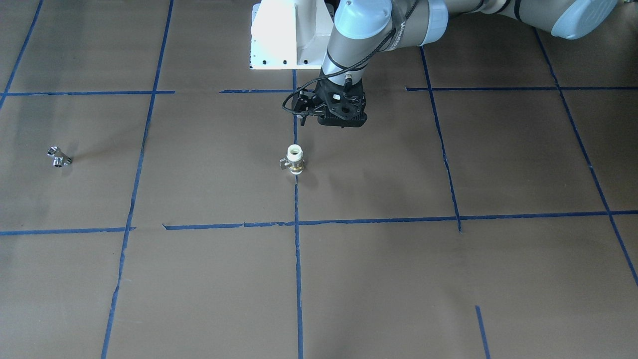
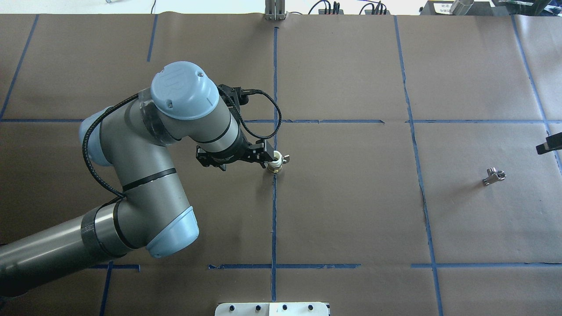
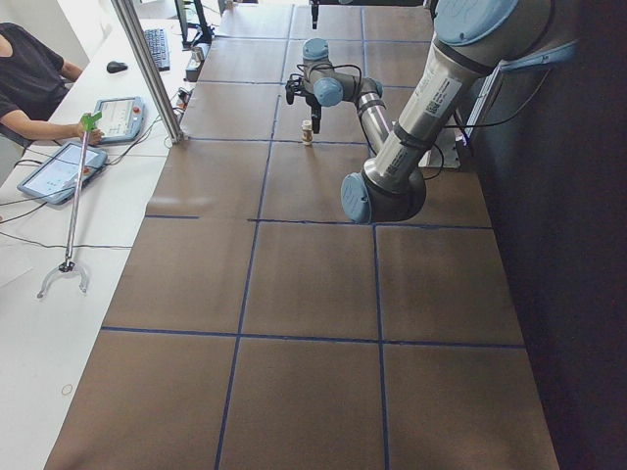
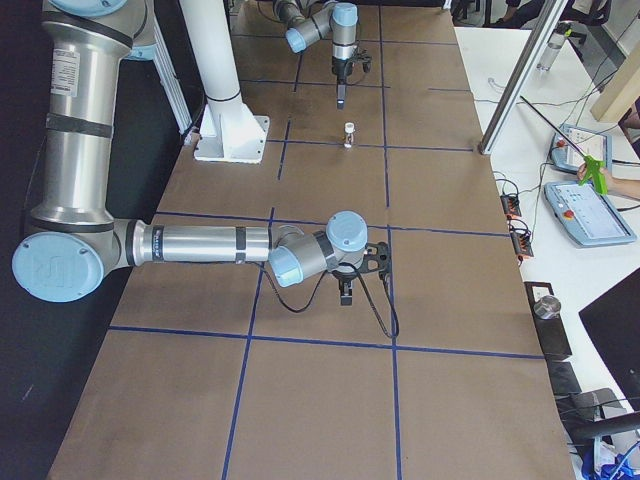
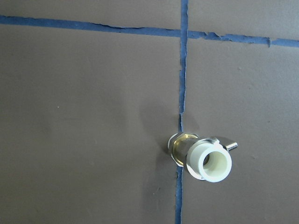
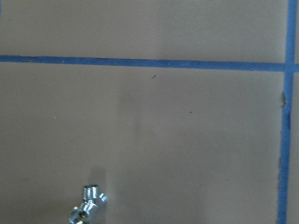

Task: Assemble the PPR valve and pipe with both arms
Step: 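Draw the left gripper back from the valve while the right gripper grasps the chrome tee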

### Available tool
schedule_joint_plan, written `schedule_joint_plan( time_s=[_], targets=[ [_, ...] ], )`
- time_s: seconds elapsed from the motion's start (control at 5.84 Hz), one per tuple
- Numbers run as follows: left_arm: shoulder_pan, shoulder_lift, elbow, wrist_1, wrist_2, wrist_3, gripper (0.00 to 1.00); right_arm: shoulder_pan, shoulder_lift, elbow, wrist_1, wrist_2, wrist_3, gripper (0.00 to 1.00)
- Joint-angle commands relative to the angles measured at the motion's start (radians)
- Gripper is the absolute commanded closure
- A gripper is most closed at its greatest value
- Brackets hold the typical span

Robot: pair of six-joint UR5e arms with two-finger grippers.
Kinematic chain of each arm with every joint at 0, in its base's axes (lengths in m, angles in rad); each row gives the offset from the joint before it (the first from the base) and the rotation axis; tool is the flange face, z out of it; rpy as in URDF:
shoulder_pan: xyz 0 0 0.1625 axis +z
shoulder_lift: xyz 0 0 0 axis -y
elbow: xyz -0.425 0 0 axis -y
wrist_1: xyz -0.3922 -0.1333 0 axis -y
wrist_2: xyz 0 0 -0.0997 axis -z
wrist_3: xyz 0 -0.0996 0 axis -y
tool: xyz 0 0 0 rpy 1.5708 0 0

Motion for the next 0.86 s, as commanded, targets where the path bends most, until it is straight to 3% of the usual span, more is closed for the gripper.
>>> schedule_joint_plan(
  time_s=[0.0, 0.68],
  targets=[
    [-0.002, 0.027, -0.028, -0.002, 0.0, 0.0, 0.0, -0.135, -0.001, 0.029, 0.104, -0.104, 0.207, 0.0],
    [0.001, 0.063, -0.065, -0.003, 0.002, 0.001, 0.0, -0.271, -0.019, 0.04, 0.104, -0.196, 0.233, 0.01]
  ],
)
